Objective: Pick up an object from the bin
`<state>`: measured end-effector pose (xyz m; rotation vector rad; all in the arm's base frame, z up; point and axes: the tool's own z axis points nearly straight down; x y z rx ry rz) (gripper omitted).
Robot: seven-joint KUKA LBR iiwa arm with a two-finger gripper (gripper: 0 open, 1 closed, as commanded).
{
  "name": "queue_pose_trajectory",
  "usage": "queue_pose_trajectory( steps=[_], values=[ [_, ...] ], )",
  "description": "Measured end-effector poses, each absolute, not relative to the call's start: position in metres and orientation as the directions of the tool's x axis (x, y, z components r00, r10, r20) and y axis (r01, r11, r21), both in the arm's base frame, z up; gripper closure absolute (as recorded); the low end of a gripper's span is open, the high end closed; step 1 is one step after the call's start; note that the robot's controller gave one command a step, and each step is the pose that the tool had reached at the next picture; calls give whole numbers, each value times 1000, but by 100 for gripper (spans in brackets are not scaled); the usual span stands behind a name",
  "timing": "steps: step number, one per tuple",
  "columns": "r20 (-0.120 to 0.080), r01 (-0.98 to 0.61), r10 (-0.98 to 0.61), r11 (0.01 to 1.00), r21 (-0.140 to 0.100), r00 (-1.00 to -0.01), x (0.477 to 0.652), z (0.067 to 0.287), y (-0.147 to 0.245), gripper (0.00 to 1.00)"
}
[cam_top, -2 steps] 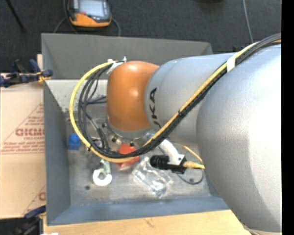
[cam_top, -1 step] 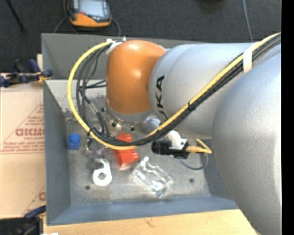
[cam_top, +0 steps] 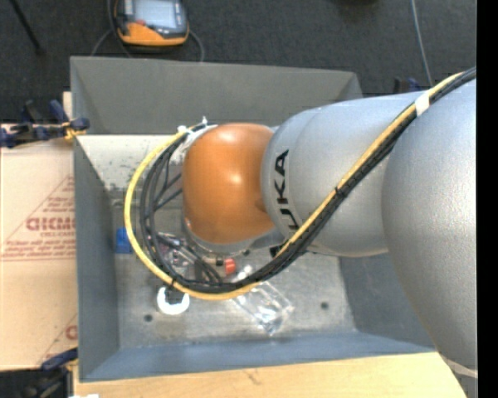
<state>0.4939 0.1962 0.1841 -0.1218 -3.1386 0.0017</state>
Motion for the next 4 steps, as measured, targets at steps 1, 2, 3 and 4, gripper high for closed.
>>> queue_pose_trajectory(
  steps=[1, 2, 3, 4],
  values=[
    [-1, 81, 81, 997, 1, -997, 495, 185, 197, 0],
    [2, 97, 97, 995, -2, -995, 517, 80, 171, 0],
    [-4, 98, 99, 995, 2, -995, 518, 84, 173, 100],
    [-10, 133, 133, 991, 5, -991, 517, 254, 180, 100]
  ],
)
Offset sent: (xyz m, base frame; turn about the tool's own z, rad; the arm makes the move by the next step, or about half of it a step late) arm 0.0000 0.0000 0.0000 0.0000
